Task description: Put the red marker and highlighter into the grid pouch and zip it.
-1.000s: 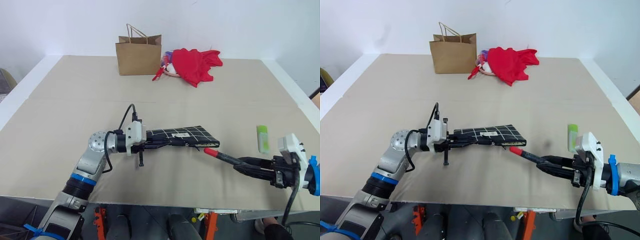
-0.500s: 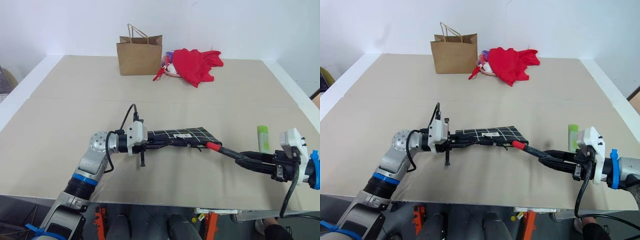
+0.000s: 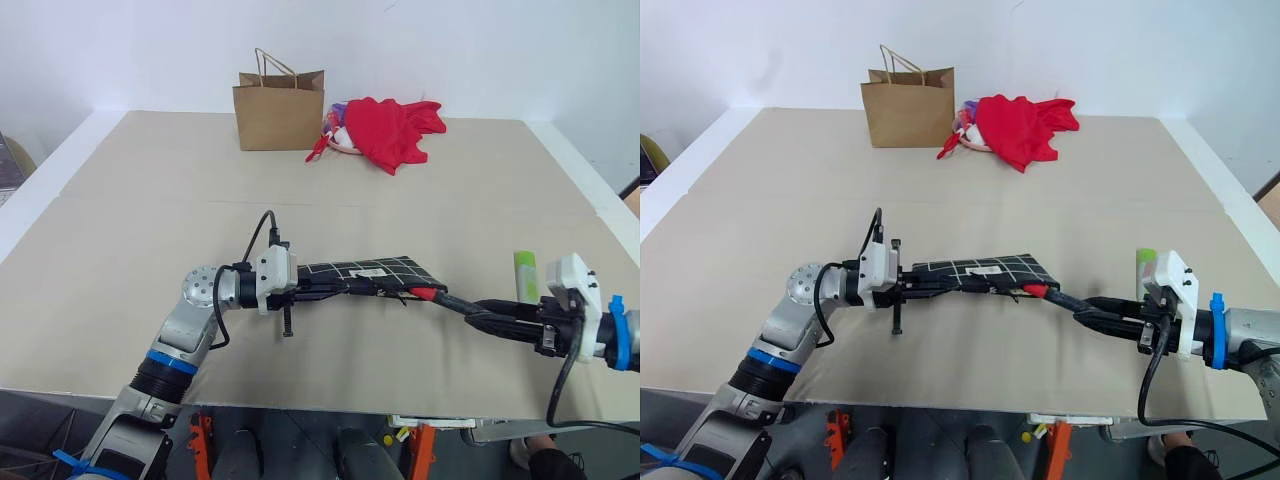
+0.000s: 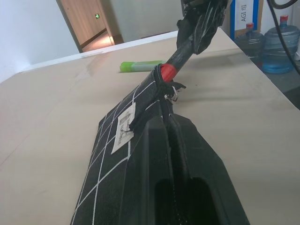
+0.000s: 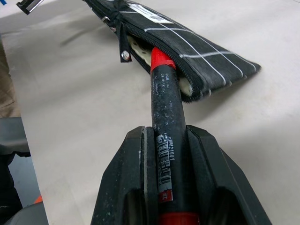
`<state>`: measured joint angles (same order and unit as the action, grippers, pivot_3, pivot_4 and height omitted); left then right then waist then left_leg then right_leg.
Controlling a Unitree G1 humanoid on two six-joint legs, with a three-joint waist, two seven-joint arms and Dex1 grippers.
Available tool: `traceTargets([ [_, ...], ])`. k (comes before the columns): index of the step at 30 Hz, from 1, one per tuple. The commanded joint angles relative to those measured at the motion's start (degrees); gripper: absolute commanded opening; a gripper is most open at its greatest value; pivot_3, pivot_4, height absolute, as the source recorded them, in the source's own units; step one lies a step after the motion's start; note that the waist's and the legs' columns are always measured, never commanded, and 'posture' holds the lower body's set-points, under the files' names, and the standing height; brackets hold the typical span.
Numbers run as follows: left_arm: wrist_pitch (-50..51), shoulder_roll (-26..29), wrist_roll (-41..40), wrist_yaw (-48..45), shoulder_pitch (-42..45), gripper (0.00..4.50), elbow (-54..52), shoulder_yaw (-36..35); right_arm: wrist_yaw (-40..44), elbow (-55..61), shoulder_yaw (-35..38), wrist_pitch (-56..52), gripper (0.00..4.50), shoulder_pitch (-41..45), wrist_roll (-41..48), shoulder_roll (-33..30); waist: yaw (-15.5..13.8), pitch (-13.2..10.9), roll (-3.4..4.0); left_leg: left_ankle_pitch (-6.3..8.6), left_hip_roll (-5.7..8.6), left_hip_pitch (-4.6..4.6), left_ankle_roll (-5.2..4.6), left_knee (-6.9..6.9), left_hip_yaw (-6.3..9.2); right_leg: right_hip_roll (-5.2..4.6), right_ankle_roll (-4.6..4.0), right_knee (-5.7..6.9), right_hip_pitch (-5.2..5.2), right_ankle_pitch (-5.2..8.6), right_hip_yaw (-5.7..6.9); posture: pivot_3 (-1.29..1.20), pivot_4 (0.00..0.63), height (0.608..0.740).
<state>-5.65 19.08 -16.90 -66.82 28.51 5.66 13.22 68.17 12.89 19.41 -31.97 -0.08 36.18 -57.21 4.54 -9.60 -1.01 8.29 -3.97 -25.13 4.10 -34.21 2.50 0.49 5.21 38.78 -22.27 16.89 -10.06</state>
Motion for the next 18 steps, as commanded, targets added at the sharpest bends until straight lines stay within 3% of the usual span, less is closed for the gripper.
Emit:
traceTargets([
  [1,-0.23,-0.43,-0.62,-0.40,0.21,0.00,-2.64,0.61,-0.96,2.53,-2.69,-0.29,0.63,3.10,0.52,1.07,-0.07,0.00,0.01,0.00,0.00,0.00,0.00,0.00,0.00,0.00,0.01,0.00,0.00,0.00,0.00,0.00,0.150,0.740],
  [15,-0.55,-1.24,-0.44,0.00,0.37,0.00,-2.67,1.68,-2.86,2.83,-12.08,-2.46,0.63,11.87,-0.41,4.27,-0.08,0.00,0.02,0.00,0.00,-0.03,0.00,0.00,0.06,0.00,0.00,0.01,0.00,0.00,0.06,0.00,0.150,0.740],
  [18,-0.39,-1.26,-0.45,0.13,0.27,0.00,-2.83,1.70,-0.97,4.27,-10.36,-3.21,2.08,11.40,1.87,3.19,-0.10,0.00,0.02,0.00,0.01,-0.03,0.00,0.00,0.06,0.00,0.00,0.00,0.00,0.01,0.06,0.00,0.150,0.740],
])
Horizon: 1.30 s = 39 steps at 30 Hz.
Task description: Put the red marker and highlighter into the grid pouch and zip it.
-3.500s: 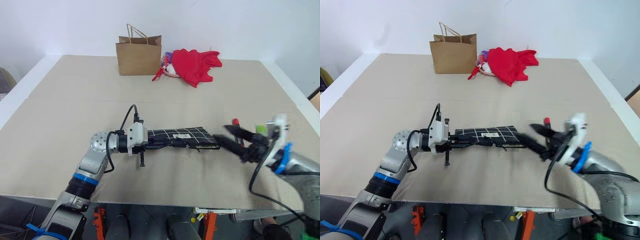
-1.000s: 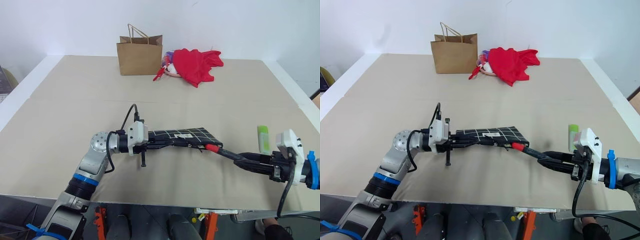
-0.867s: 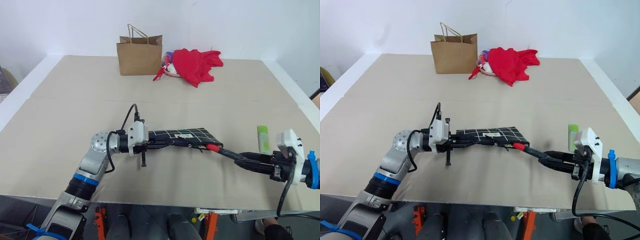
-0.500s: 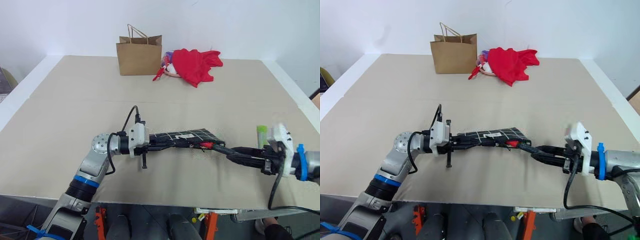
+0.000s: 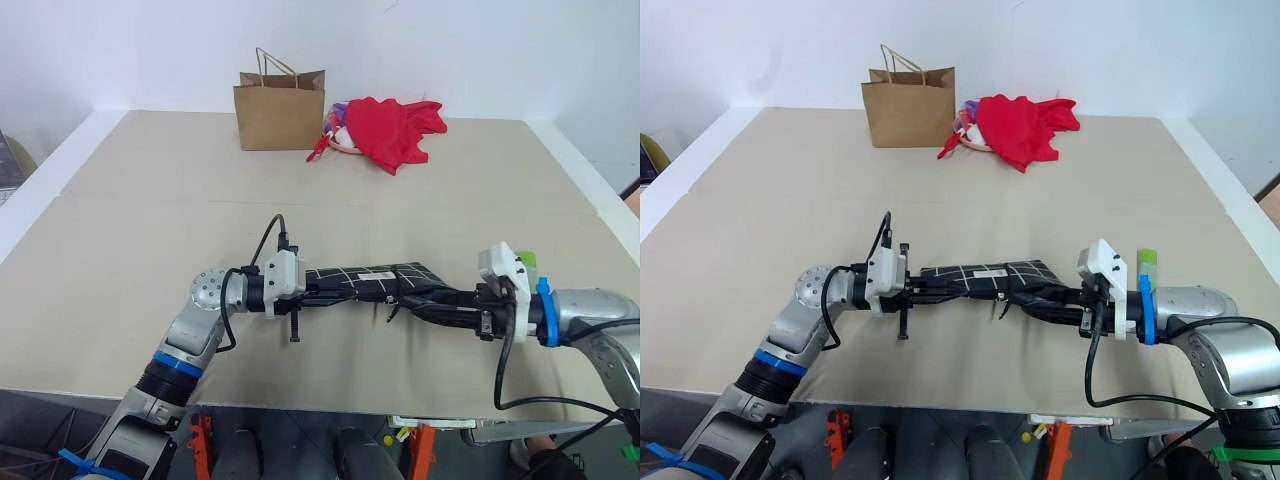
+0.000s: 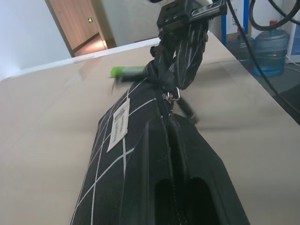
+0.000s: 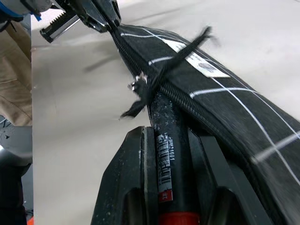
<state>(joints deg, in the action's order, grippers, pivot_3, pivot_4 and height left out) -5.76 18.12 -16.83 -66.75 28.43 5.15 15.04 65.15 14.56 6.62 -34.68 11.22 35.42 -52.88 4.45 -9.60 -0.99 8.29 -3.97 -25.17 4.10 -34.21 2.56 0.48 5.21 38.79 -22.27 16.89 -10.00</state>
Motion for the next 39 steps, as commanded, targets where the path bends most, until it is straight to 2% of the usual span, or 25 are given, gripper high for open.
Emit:
traceTargets([
  [1,-0.09,-0.21,-0.60,0.16,0.29,0.00,-2.39,-0.25,3.09,3.15,4.08,-0.94,2.47,-1.12,3.91,-1.83,-0.03,-0.01,0.01,0.00,0.00,0.00,0.00,0.00,0.00,0.00,0.00,0.00,0.01,0.00,0.01,0.00,0.150,0.740],
  [5,-0.11,0.40,-0.54,0.25,0.28,0.00,-1.95,-0.79,5.90,2.70,11.48,-3.35,4.39,-7.45,7.14,-4.51,-0.40,0.00,0.00,0.01,0.00,-0.04,-0.01,0.02,0.07,0.00,-0.01,0.00,0.02,0.04,0.08,0.00,0.150,0.740],
  [6,-0.18,0.57,-0.52,0.21,0.31,0.00,-1.78,-0.91,6.50,1.88,13.92,-4.03,4.47,-9.40,7.70,-5.21,-0.51,-0.01,0.00,0.01,0.01,-0.04,-0.01,0.01,0.08,-0.01,-0.01,0.00,0.04,0.06,0.10,0.00,0.150,0.740],
  [10,-0.18,1.04,-0.56,0.24,0.61,0.00,-1.35,-1.20,4.54,-5.29,25.22,-7.76,4.47,-14.30,9.70,-5.40,-0.58,-0.01,-0.01,0.01,0.04,-0.03,-0.02,-0.03,0.10,-0.05,-0.02,0.00,0.09,0.07,0.14,0.00,0.150,0.740],
  [14,-0.22,1.09,-0.51,0.26,0.80,0.00,-1.07,-1.29,0.35,-10.04,29.46,-2.41,4.47,-15.04,5.38,-3.02,-0.10,0.00,0.01,0.01,0.05,0.04,-0.02,-0.08,0.10,-0.06,-0.02,0.01,0.12,0.03,0.13,0.00,0.150,0.740],
  [18,-0.34,0.96,-0.43,0.15,1.16,0.00,-0.58,-1.27,-7.88,-11.85,29.06,3.69,4.47,-13.25,-0.12,0.84,0.14,0.02,0.05,0.00,0.05,0.07,-0.02,-0.11,0.11,-0.05,-0.03,0.01,0.13,0.00,0.13,0.00,0.150,0.740],
  [27,-0.60,0.37,-0.07,0.19,2.04,0.00,0.18,-0.88,-35.39,-14.34,23.65,8.22,4.47,-5.89,-12.25,14.97,0.14,0.06,0.14,-0.01,0.07,0.03,-0.02,-0.07,0.13,-0.06,-0.01,0.02,0.11,0.00,0.13,0.00,0.150,0.740],
  [32,-0.61,0.42,0.10,0.36,2.09,0.00,0.11,-0.96,-42.73,-16.67,21.98,6.75,4.47,-4.94,-15.76,17.99,-0.12,0.07,0.21,-0.01,0.08,0.01,-0.02,0.01,0.14,-0.07,-0.02,0.02,0.11,0.03,0.14,0.00,0.150,0.740],
  [39,-0.44,0.68,0.29,0.85,1.68,0.00,-0.52,-1.15,-51.82,-16.65,23.27,1.82,4.47,-4.82,-16.32,21.69,-0.09,0.08,0.21,-0.01,0.08,0.05,-0.02,0.00,0.15,-0.07,-0.03,0.02,0.15,0.03,0.14,0.00,0.150,0.740],
])
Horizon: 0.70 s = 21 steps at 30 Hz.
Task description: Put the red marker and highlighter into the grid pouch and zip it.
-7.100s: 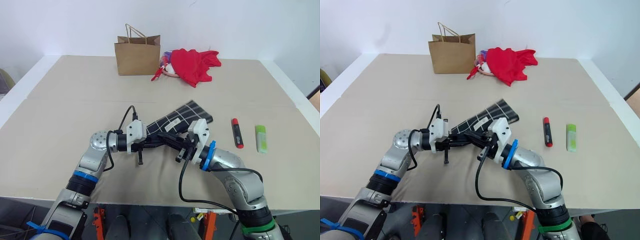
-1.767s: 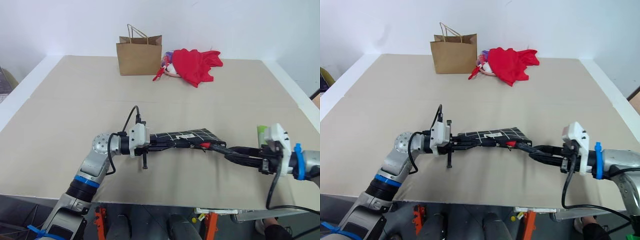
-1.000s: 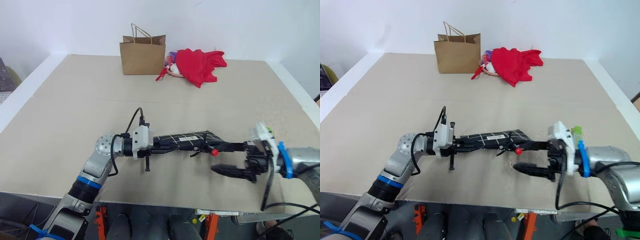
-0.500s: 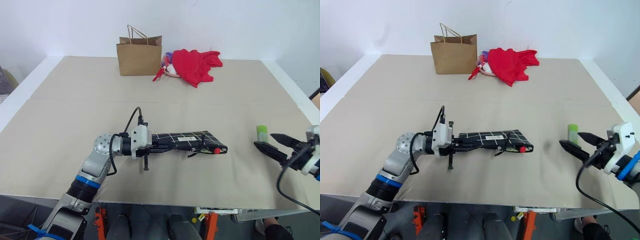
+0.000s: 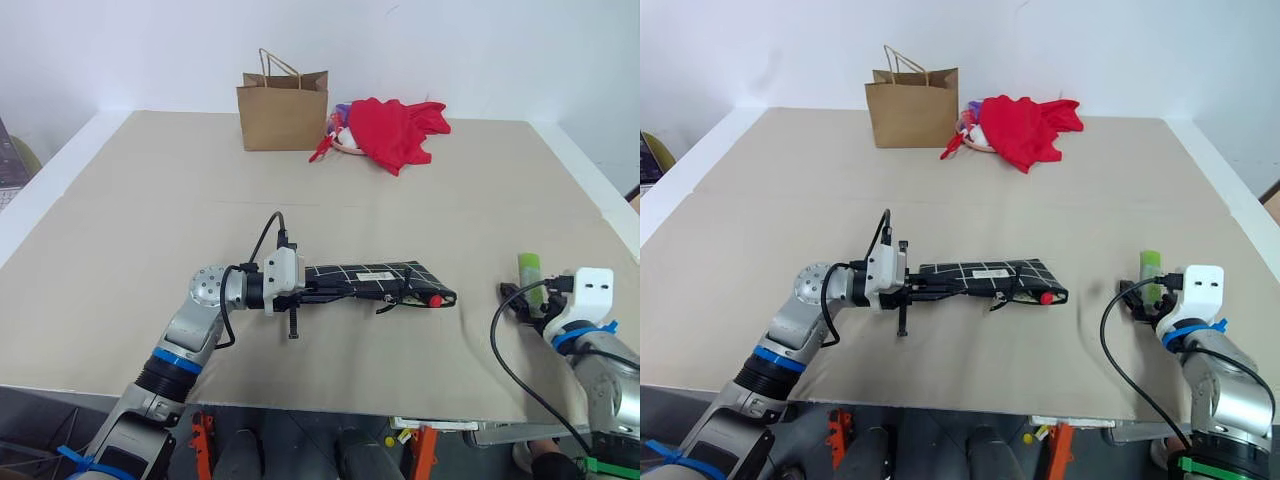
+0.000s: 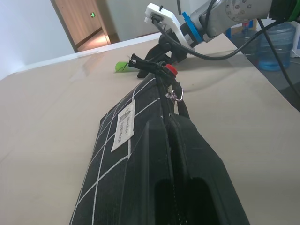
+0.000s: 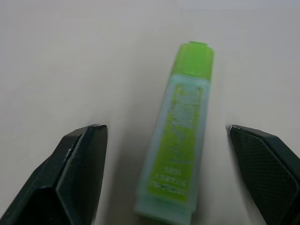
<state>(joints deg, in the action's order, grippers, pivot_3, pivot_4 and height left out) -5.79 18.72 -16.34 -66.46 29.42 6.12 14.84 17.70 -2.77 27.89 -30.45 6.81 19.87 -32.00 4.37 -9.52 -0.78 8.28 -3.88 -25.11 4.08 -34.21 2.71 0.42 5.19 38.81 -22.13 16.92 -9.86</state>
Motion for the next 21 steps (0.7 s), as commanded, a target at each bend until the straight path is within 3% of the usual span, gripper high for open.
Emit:
traceTargets([
  [1,-0.46,0.09,-0.14,0.67,0.68,0.00,-1.48,-0.96,-5.47,1.11,2.20,-3.39,3.93,-0.67,-0.71,1.28,0.00,0.01,-0.01,-0.01,0.00,0.01,-0.01,-0.03,0.01,0.00,0.00,0.00,0.03,0.00,0.00,0.00,0.150,0.740],
  [2,-0.53,0.09,-0.08,0.76,0.70,0.00,-1.45,-0.97,-6.39,1.53,2.44,-4.13,3.65,-0.88,-0.58,1.75,0.00,0.01,-0.01,-0.01,0.00,0.03,-0.01,-0.05,0.02,0.00,0.00,0.00,0.07,-0.01,0.00,0.00,0.150,0.740],
  [7,-0.52,-0.05,-0.03,1.13,0.95,0.00,-1.29,-0.93,-7.80,2.82,2.58,-5.85,1.16,-2.10,-0.46,2.19,-0.43,0.01,-0.04,-0.05,0.17,0.02,-0.01,-0.16,0.18,-0.06,-0.21,-0.05,0.29,0.18,0.00,0.00,0.150,0.740],
  [11,-0.51,0.06,-0.18,1.10,1.06,0.00,-1.19,-0.98,-2.85,5.18,1.21,-4.24,1.10,-2.86,0.76,0.18,-0.58,0.01,-0.03,-0.04,0.29,0.00,-0.01,-0.14,0.33,-0.14,-0.13,-0.06,0.37,0.27,0.08,0.00,0.150,0.740],
  [14,-0.37,0.21,-0.35,0.84,1.17,0.00,-1.11,-1.01,8.63,11.37,-0.92,0.27,1.10,-2.02,5.17,-3.14,-0.33,-0.01,0.01,-0.04,0.29,0.00,-0.02,-0.06,0.43,-0.13,-0.04,-0.06,0.38,0.26,0.19,0.00,0.150,0.740],
  [17,-0.21,0.33,-0.50,0.45,1.29,0.00,-1.04,-0.91,20.68,20.79,-2.07,-1.08,1.10,-1.51,14.22,-6.58,0.20,-0.09,0.27,-0.04,0.29,0.01,-0.03,0.09,0.45,-0.12,-0.04,-0.03,0.32,0.28,0.21,0.00,0.150,0.740],
  [21,-0.36,0.29,-0.47,0.11,1.28,0.00,-0.82,-0.80,32.84,28.20,-0.90,-10.60,1.10,-1.77,28.92,-14.72,0.29,-0.15,0.40,-0.04,0.28,0.01,-0.03,0.18,0.66,-0.06,-0.11,0.06,0.31,0.37,0.38,0.00,0.150,0.740],
])
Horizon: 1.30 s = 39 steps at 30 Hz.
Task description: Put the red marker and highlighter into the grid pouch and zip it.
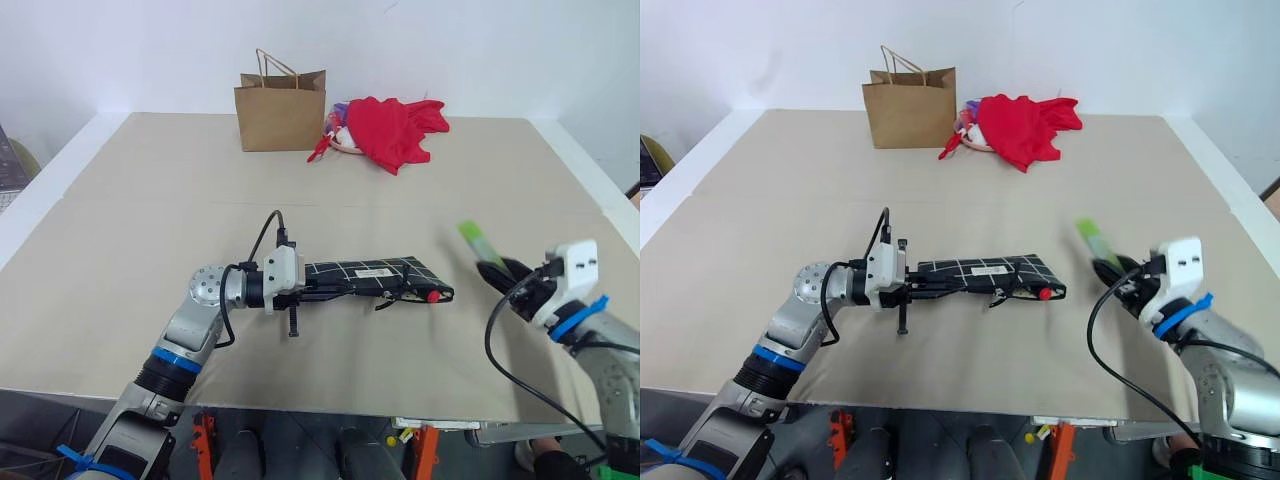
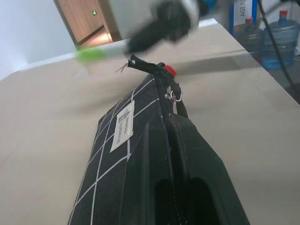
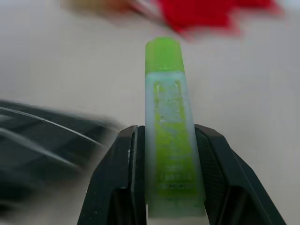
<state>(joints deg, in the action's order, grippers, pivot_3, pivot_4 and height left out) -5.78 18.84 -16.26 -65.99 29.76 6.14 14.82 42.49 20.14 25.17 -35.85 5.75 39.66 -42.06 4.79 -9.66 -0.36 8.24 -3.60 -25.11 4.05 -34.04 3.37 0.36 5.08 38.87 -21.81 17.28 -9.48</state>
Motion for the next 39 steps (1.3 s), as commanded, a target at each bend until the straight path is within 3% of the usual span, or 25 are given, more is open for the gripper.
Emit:
traceTargets([
  [1,-0.36,0.11,-0.54,-0.41,0.92,0.00,-0.88,-0.75,10.97,6.10,1.58,-6.62,1.10,-2.11,10.59,-7.13,-0.39,-0.03,-0.09,0.00,0.00,0.00,0.00,0.00,0.02,0.00,-0.01,0.00,0.02,0.02,0.02,0.00,0.150,0.740],
  [8,-0.55,-0.08,-0.35,-0.61,0.75,0.00,-0.95,-0.62,21.94,3.99,0.54,-5.19,1.10,-11.20,6.69,-16.00,-1.33,-0.10,-0.31,0.01,0.19,-0.08,0.01,-0.05,0.05,-0.28,0.05,-0.14,0.12,0.13,0.17,0.00,0.150,0.740],
  [17,-0.59,-0.17,-0.19,-0.40,0.29,0.00,-1.47,-0.48,23.57,-1.39,0.21,-2.36,1.10,-11.42,1.43,-17.36,-1.31,-0.11,-0.33,0.00,0.23,-0.05,0.01,-0.11,0.06,-0.30,0.09,-0.12,0.14,0.09,0.17,0.00,0.150,0.740],
  [28,-0.65,-0.06,0.08,-0.19,0.16,0.00,-1.39,-0.46,29.02,-0.14,3.51,-6.61,1.10,-11.79,6.79,-18.58,-1.33,-0.11,-0.33,0.00,0.24,-0.05,0.01,-0.11,0.08,-0.31,0.10,-0.12,0.18,0.10,0.18,0.00,0.150,0.740],
  [39,-0.61,-0.33,0.08,0.09,0.41,0.00,-1.22,-0.43,28.24,-2.40,1.51,-4.71,1.10,-12.17,2.71,-18.39,-1.33,-0.11,-0.34,0.00,0.25,-0.03,0.01,-0.12,0.08,-0.31,0.11,-0.12,0.19,0.11,0.19,0.00,0.150,0.740],
])
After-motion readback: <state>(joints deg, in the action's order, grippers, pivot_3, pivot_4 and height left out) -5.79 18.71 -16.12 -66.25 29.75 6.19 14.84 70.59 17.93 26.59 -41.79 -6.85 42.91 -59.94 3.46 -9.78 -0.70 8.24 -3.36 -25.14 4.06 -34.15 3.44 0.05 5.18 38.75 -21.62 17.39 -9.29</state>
